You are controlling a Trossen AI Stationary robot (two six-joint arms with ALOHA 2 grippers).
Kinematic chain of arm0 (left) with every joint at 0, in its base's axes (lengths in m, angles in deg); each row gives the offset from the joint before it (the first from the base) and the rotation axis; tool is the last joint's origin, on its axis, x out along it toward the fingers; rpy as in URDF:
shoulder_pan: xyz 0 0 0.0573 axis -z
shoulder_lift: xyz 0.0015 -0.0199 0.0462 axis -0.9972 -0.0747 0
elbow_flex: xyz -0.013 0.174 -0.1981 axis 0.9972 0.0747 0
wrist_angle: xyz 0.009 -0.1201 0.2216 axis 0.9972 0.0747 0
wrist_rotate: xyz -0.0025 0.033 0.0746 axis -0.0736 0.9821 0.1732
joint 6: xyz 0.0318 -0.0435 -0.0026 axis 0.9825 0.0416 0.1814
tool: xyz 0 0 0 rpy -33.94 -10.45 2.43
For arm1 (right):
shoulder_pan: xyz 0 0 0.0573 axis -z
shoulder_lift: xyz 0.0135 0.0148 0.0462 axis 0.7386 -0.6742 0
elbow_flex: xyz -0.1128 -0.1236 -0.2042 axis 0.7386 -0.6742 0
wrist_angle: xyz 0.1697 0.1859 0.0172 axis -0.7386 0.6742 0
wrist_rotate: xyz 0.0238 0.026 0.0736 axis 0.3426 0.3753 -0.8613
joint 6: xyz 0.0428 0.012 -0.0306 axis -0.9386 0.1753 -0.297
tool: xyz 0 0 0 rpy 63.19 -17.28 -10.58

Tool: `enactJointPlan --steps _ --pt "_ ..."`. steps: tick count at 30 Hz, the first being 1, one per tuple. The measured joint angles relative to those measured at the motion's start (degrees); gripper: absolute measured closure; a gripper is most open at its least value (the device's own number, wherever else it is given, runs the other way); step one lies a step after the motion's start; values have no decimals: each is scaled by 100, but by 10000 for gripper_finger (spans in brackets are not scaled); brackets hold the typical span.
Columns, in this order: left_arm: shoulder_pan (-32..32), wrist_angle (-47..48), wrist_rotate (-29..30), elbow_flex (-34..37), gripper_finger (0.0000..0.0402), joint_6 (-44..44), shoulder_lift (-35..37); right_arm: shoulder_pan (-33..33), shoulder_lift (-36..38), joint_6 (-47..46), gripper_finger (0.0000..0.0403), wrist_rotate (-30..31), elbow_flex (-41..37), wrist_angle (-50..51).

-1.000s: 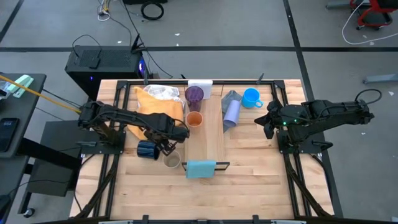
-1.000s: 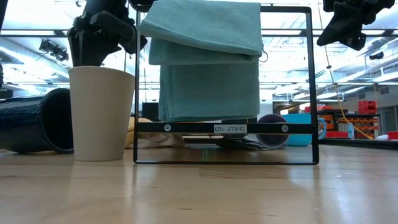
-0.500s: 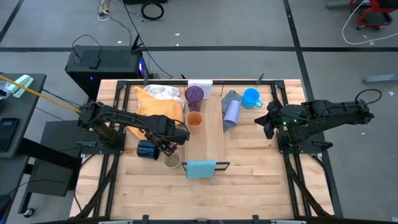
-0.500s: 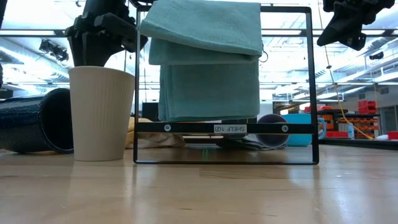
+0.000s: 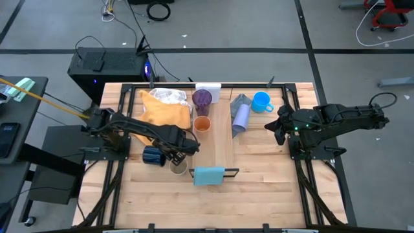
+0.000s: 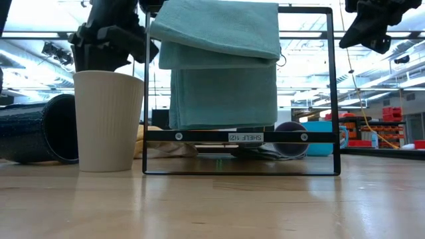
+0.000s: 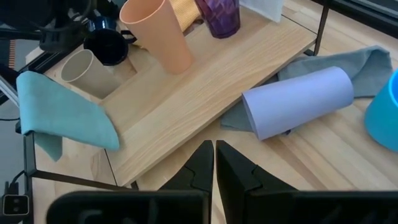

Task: Stack small to large cups/mugs on shelf
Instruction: Put the dark blue mug on the shelf

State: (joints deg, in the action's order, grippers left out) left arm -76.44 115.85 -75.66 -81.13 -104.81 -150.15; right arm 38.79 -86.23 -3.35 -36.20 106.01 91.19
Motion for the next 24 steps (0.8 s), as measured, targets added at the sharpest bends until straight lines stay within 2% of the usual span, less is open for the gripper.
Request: enactJointPlan --steps 8,18,24 --pt "-4 72 21 5 234 2 -207 0 -2 0 380 -16 0 -29" --pt "-4 177 -31 6 284 105 -437 0 -2 11 380 -39 0 -34" --pt "-4 144 -31 6 286 111 -448 0 -2 16 380 -62 0 -34"
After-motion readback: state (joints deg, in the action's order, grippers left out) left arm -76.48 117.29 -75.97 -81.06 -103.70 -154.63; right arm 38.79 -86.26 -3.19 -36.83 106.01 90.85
